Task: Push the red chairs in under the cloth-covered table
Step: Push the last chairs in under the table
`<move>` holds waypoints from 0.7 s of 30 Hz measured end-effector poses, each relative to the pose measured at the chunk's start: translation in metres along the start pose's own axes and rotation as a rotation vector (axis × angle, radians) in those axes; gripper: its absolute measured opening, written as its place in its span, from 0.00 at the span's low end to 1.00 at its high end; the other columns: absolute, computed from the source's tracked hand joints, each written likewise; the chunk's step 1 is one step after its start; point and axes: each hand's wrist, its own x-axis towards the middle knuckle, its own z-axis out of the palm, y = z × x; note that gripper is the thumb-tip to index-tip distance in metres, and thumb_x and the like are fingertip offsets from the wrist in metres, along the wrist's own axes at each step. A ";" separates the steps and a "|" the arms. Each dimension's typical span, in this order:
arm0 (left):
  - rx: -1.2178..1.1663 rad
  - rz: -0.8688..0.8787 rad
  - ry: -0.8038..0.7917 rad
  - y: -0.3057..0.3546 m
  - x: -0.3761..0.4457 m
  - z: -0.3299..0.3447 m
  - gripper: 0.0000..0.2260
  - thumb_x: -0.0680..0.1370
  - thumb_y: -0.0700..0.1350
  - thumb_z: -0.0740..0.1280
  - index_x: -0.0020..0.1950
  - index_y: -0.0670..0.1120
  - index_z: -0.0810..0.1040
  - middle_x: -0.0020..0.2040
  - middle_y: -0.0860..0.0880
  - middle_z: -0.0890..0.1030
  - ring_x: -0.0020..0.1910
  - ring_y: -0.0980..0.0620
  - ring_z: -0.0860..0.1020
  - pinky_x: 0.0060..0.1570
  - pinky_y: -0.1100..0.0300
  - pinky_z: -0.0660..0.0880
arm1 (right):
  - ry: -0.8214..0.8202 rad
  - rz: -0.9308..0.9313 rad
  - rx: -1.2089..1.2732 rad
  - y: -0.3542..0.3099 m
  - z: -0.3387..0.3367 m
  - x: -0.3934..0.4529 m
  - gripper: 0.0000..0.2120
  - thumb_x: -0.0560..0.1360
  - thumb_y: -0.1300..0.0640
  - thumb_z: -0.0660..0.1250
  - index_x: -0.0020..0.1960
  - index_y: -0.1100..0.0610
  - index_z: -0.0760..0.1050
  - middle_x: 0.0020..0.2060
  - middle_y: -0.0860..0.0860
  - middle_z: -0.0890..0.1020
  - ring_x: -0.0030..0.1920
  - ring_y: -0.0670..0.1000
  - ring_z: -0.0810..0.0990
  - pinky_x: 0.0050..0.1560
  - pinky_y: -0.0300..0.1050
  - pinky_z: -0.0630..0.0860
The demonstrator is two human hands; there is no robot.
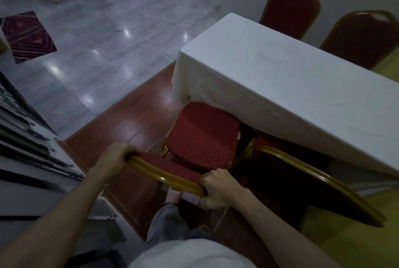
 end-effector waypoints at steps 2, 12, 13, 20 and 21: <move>-0.034 -0.009 0.081 0.013 0.015 0.000 0.12 0.72 0.35 0.66 0.50 0.48 0.84 0.47 0.45 0.83 0.50 0.43 0.79 0.51 0.51 0.75 | 0.022 0.027 0.036 0.006 -0.002 -0.002 0.15 0.66 0.45 0.69 0.35 0.57 0.73 0.36 0.54 0.80 0.35 0.58 0.77 0.30 0.44 0.57; -0.046 0.064 0.114 0.048 0.110 -0.020 0.10 0.72 0.34 0.64 0.45 0.44 0.84 0.41 0.43 0.84 0.42 0.44 0.80 0.46 0.52 0.77 | 0.144 0.194 0.129 0.057 -0.027 0.016 0.29 0.65 0.35 0.56 0.53 0.53 0.80 0.40 0.50 0.82 0.39 0.52 0.79 0.35 0.47 0.75; -0.044 0.070 0.111 0.052 0.119 -0.022 0.10 0.72 0.34 0.64 0.45 0.44 0.84 0.41 0.43 0.84 0.42 0.44 0.80 0.45 0.53 0.77 | 0.144 0.214 0.139 0.063 -0.032 0.018 0.28 0.66 0.36 0.58 0.54 0.53 0.79 0.41 0.50 0.82 0.40 0.52 0.80 0.36 0.49 0.76; -0.029 0.050 0.107 0.082 0.182 -0.040 0.16 0.72 0.32 0.59 0.48 0.45 0.83 0.48 0.44 0.83 0.48 0.39 0.80 0.48 0.49 0.78 | 0.191 0.376 0.313 0.106 -0.056 0.033 0.26 0.71 0.44 0.70 0.67 0.49 0.73 0.56 0.48 0.83 0.54 0.48 0.81 0.52 0.47 0.78; -0.017 0.043 0.105 0.085 0.193 -0.042 0.17 0.72 0.32 0.58 0.49 0.46 0.83 0.49 0.43 0.83 0.49 0.39 0.79 0.48 0.49 0.78 | 0.210 0.398 0.345 0.111 -0.058 0.035 0.26 0.71 0.44 0.72 0.66 0.50 0.74 0.57 0.48 0.83 0.55 0.47 0.80 0.54 0.45 0.78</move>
